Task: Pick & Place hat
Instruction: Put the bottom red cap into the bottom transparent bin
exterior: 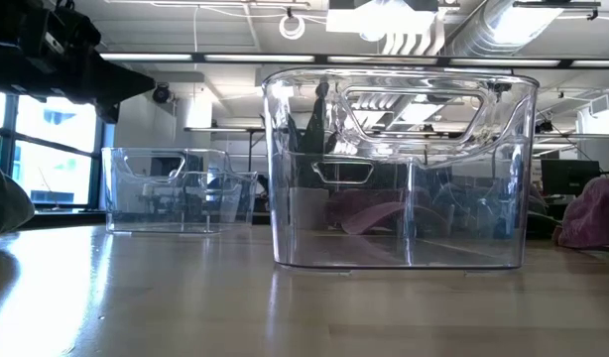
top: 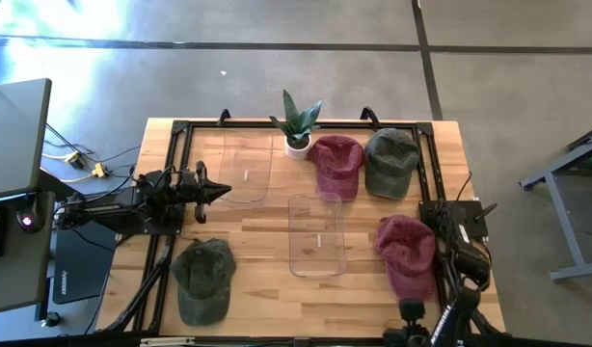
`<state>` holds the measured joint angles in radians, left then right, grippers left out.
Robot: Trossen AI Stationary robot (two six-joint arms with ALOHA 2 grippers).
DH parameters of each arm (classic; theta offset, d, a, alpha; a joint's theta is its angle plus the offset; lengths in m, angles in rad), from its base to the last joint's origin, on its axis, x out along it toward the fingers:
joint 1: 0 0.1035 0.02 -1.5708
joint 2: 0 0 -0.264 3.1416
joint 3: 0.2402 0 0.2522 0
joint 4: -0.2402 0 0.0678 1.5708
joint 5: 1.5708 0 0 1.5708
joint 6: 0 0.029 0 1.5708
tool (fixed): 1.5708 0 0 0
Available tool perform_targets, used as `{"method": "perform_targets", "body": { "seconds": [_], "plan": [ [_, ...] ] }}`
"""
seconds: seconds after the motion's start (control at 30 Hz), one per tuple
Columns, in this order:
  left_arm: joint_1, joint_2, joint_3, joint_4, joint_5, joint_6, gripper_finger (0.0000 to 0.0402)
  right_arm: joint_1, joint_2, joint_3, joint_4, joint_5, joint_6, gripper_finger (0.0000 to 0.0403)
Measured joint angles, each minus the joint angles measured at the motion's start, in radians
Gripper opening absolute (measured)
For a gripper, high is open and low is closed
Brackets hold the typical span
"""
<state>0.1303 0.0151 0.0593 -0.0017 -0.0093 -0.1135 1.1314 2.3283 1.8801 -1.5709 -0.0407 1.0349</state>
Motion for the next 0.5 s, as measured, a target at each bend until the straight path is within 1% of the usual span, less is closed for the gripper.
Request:
{"method": "perform_targets", "body": {
  "seconds": [0.1,0.2,0.4,0.5],
  "plan": [
    [0.000,0.000,0.000,0.000,0.000,0.000,0.0000,0.021,0.000,-0.072,-0.001,-0.002,0.025,0.0279],
    [0.000,0.000,0.000,0.000,0.000,0.000,0.0000,0.026,0.000,-0.108,-0.001,0.001,0.030,0.0273],
    [0.000,0.000,0.000,-0.001,0.000,0.000,0.0000,-0.004,0.000,-0.074,0.000,0.021,-0.030,0.0260],
    [0.000,0.000,0.000,-0.001,0.000,0.000,0.0000,-0.017,0.000,-0.061,0.000,0.053,-0.031,0.0259]
  ]
}}
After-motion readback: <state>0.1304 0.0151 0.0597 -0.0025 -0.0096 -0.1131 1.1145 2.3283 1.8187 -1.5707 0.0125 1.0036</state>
